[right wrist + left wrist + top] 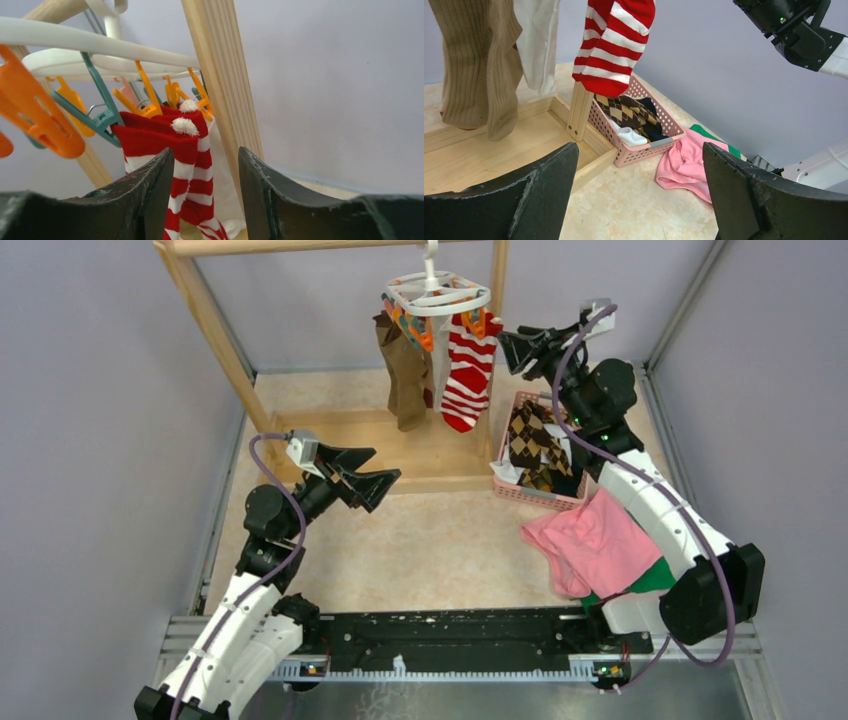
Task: Clip the socks to the hanger
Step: Rotate the hanger at the clothesline, then pick up the sock from the bin.
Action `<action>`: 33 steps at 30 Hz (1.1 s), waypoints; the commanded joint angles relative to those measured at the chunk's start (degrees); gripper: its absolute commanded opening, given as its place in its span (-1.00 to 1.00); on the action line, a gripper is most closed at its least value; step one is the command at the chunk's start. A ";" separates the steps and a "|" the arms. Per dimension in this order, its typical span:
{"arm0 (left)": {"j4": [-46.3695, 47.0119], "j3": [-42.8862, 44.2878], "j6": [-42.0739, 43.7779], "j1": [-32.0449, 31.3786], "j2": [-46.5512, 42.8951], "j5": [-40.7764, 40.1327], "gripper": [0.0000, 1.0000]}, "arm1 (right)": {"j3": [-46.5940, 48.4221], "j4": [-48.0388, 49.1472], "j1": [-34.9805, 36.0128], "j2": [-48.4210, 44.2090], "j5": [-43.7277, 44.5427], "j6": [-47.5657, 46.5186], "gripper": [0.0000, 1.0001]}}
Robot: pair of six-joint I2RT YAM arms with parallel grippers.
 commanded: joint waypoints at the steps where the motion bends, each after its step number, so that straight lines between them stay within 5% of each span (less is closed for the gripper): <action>1: 4.73 -0.79 -1.48 -0.27 -0.18 1.19 0.98 | -2.80 3.69 -0.47 -4.74 -2.95 -0.88 0.06; 7: 7.49 -2.28 -2.92 -0.22 0.27 1.83 0.98 | -8.64 5.55 -0.47 -9.26 -9.65 -4.13 0.39; 16: 18.39 -6.50 -10.60 -0.23 4.29 5.52 0.98 | -17.74 1.72 -0.47 -16.71 -13.91 -4.89 0.58; 24: 17.47 -10.13 -12.15 -0.22 5.02 5.01 0.98 | -30.21 -3.86 -0.47 -26.09 -14.00 -4.53 0.76; 33: -1.20 -10.87 -7.93 -0.22 1.33 -7.16 0.98 | -41.95 -14.25 -0.51 -40.20 5.96 -5.66 0.97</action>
